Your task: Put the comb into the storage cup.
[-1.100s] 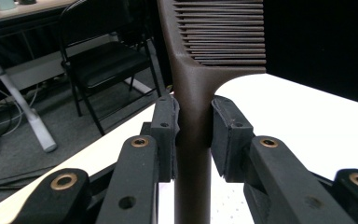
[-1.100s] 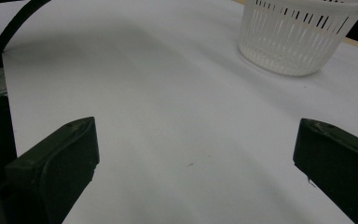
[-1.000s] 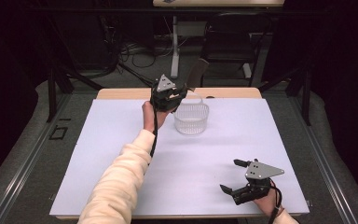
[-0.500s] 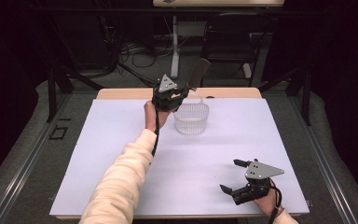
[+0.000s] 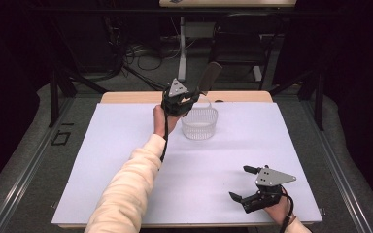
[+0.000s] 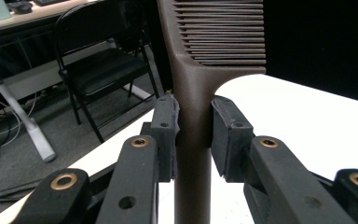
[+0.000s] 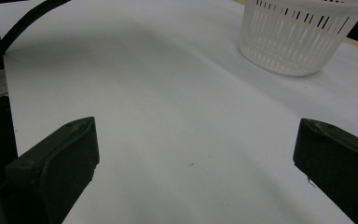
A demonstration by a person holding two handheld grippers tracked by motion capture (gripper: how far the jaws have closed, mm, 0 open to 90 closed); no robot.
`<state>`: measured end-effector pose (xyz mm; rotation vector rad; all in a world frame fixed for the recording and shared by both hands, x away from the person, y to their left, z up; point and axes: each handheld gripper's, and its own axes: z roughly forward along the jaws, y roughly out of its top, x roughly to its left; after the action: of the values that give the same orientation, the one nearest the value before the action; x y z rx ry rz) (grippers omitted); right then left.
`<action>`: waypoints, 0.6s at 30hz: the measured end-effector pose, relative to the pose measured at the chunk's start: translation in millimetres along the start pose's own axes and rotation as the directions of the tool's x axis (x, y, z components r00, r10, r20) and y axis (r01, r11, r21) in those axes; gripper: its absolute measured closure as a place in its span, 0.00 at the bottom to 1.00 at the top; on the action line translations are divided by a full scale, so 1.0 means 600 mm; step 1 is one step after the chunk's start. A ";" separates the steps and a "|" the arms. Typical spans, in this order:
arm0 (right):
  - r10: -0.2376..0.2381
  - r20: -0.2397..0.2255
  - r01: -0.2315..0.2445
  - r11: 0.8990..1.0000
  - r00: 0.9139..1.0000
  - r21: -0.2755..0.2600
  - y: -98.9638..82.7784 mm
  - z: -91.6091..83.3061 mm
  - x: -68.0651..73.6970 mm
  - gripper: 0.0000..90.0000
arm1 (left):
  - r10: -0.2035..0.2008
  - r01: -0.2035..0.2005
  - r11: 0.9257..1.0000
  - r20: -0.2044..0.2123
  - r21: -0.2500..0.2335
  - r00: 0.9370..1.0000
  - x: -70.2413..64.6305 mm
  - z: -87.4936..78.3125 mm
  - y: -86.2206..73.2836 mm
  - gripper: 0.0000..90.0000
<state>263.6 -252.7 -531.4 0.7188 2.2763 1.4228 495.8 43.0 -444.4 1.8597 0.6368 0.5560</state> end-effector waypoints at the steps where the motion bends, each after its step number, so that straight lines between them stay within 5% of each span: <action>1: 0.001 0.001 -0.001 1.000 1.000 0.000 0.000 0.000 0.000 0.00 | 0.000 0.000 1.000 0.004 0.001 1.000 0.000 0.001 -0.001 0.80; 18: 0.000 -0.001 0.000 1.000 1.000 -0.001 0.000 0.000 0.000 0.00 | 0.006 -0.007 0.999 0.040 0.036 0.999 0.001 0.021 -0.010 0.80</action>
<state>263.3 -252.8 -531.3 0.7184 2.2755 1.4248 503.0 36.6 -454.4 1.9029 0.6183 0.5138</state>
